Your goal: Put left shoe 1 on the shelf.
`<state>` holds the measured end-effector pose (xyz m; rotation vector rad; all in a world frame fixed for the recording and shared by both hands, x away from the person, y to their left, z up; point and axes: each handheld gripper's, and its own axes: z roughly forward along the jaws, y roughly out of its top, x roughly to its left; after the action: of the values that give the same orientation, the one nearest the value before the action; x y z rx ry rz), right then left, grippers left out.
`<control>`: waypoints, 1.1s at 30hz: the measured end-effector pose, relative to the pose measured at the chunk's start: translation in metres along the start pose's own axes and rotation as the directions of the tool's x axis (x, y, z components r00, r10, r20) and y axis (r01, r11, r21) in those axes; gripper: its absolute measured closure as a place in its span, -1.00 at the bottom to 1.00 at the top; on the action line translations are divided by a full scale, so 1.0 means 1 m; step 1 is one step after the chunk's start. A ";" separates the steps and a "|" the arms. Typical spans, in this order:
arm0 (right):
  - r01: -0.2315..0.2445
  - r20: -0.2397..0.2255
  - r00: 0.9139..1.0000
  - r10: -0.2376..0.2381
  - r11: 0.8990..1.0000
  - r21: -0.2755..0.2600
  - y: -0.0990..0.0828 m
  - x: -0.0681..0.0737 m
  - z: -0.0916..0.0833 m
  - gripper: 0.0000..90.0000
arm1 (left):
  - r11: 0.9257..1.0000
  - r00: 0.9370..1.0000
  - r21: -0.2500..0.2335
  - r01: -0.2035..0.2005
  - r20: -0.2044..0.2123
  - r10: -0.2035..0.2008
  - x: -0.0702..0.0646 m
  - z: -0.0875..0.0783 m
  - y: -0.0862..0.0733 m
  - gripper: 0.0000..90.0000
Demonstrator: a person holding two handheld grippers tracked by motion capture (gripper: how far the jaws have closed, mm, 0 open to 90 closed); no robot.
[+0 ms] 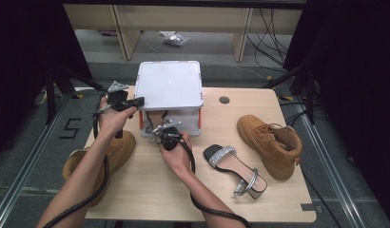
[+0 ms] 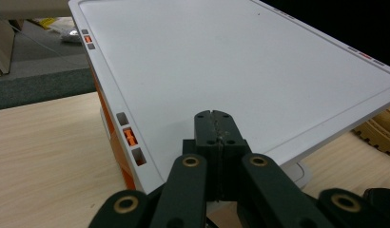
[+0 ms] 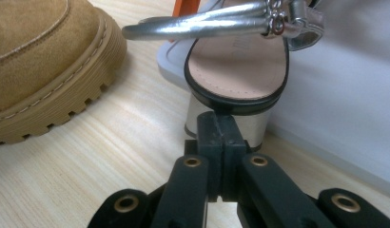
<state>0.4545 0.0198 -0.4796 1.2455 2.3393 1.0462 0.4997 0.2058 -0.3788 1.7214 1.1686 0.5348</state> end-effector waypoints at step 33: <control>0.047 0.050 0.998 -0.044 0.997 -0.066 0.022 0.009 0.040 1.00 | 1.000 1.000 0.000 0.004 0.005 -0.004 0.001 0.000 0.000 0.99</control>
<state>0.4842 0.0536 -0.4905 1.1740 2.2665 1.0592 0.5003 0.2063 -0.3788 1.7188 1.1683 0.5275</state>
